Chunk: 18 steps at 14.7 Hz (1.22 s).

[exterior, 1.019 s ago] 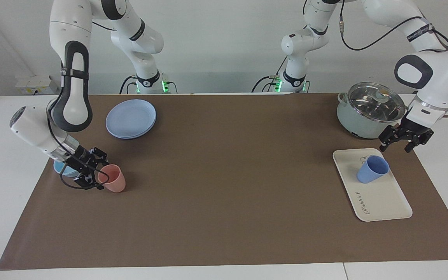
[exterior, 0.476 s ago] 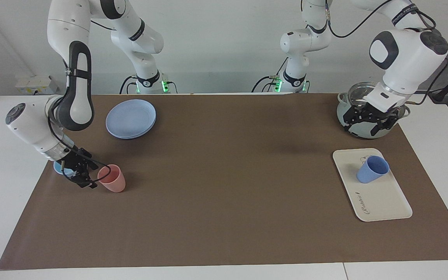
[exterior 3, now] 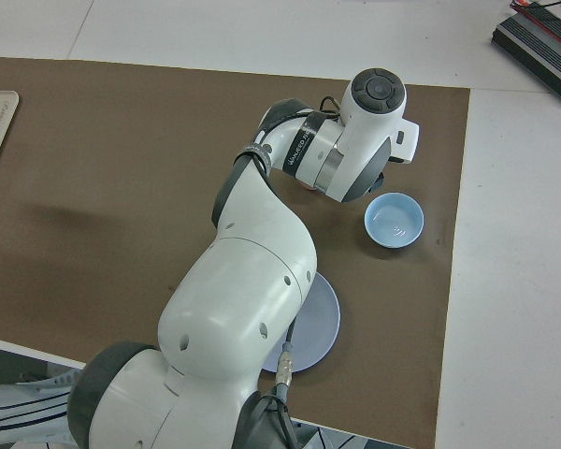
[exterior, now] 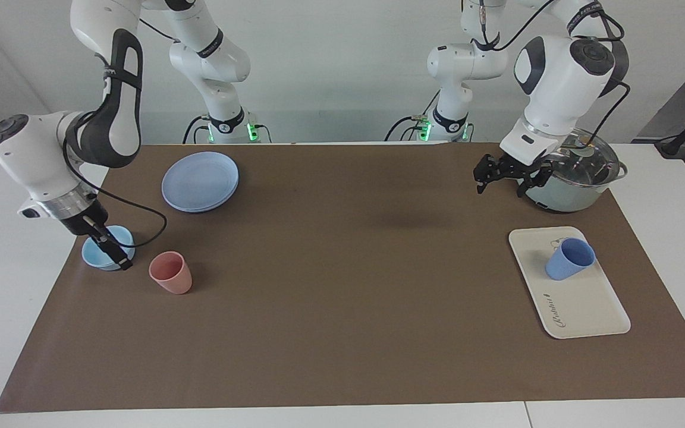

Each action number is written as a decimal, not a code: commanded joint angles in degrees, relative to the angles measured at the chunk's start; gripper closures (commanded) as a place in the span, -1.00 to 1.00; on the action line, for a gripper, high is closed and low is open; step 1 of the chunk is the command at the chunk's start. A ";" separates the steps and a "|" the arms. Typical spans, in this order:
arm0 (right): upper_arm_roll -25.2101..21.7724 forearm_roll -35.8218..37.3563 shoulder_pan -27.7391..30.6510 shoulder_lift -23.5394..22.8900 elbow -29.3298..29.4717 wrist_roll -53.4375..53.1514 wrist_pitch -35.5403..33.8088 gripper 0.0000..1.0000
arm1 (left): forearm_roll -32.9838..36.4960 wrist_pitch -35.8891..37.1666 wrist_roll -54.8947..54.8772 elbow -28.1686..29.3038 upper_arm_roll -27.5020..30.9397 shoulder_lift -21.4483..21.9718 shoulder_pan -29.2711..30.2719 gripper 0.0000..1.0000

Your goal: Place cup on tray

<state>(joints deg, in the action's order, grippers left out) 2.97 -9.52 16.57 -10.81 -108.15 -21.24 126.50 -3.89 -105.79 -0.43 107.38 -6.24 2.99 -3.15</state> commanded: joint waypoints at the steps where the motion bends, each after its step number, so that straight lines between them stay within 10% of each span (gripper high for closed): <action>1: 0.81 8.09 -2.84 4.56 -1.54 1.64 -5.19 -1.00 | 1.34 7.49 0.61 -5.57 1.31 1.23 0.17 -1.00; 7: 1.16 8.91 -12.08 11.41 -1.45 1.64 -14.08 -1.00 | 4.31 21.76 -1.93 -19.39 1.58 -1.67 1.22 -1.00; 18: 3.27 8.90 -14.11 8.01 17.07 1.38 -31.99 -1.00 | 4.59 16.76 -3.00 -14.47 1.67 0.09 3.51 -1.00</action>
<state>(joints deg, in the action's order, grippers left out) 5.73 -1.78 2.00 0.82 -98.43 -20.53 99.82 -0.60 -87.78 -2.30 92.16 -4.34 2.24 -0.58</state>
